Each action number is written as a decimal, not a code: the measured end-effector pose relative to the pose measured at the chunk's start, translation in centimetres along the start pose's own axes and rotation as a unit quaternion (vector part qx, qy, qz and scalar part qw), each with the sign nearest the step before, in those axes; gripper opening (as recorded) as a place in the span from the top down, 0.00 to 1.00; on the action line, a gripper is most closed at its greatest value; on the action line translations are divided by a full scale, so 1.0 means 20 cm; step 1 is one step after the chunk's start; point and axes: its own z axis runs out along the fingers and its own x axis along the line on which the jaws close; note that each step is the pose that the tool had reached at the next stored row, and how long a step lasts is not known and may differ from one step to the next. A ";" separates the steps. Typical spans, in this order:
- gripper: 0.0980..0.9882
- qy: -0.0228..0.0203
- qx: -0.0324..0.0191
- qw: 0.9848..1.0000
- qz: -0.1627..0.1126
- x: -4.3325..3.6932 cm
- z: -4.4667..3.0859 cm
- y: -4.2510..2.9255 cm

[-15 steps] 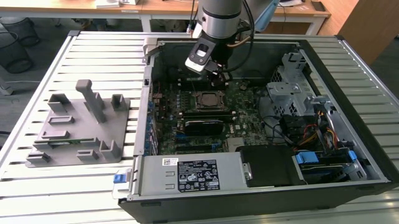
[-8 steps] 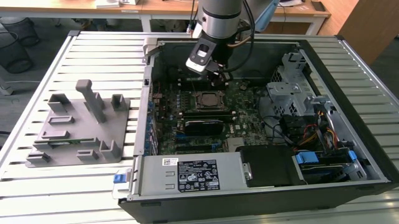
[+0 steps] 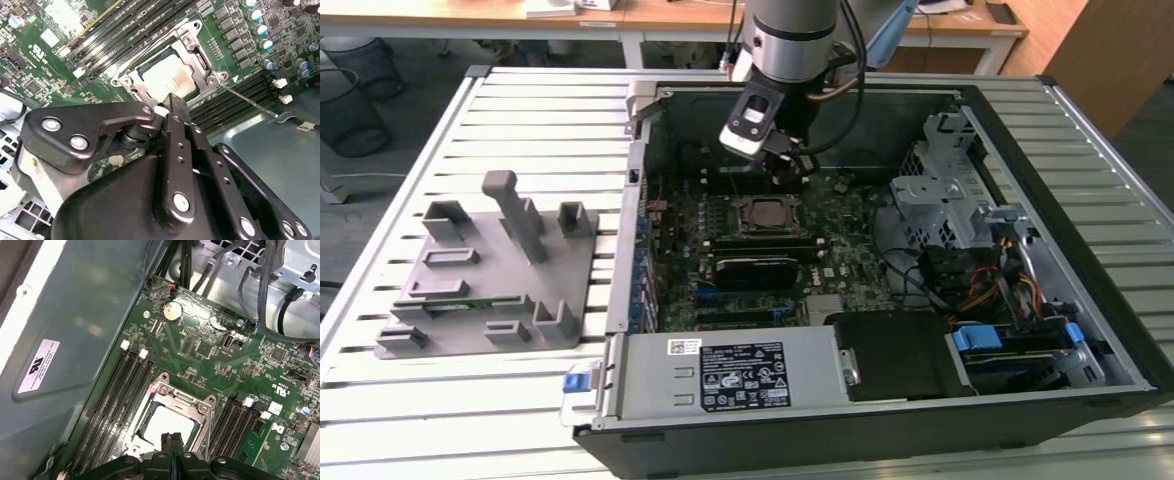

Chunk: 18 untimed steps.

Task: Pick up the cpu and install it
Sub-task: 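Install the first cpu locking lever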

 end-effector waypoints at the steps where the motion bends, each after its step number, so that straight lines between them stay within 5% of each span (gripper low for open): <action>1: 0.99 0.000 0.000 1.000 -0.002 0.000 0.000 0.000; 18: 0.99 0.001 0.001 0.999 -0.047 0.000 0.000 0.000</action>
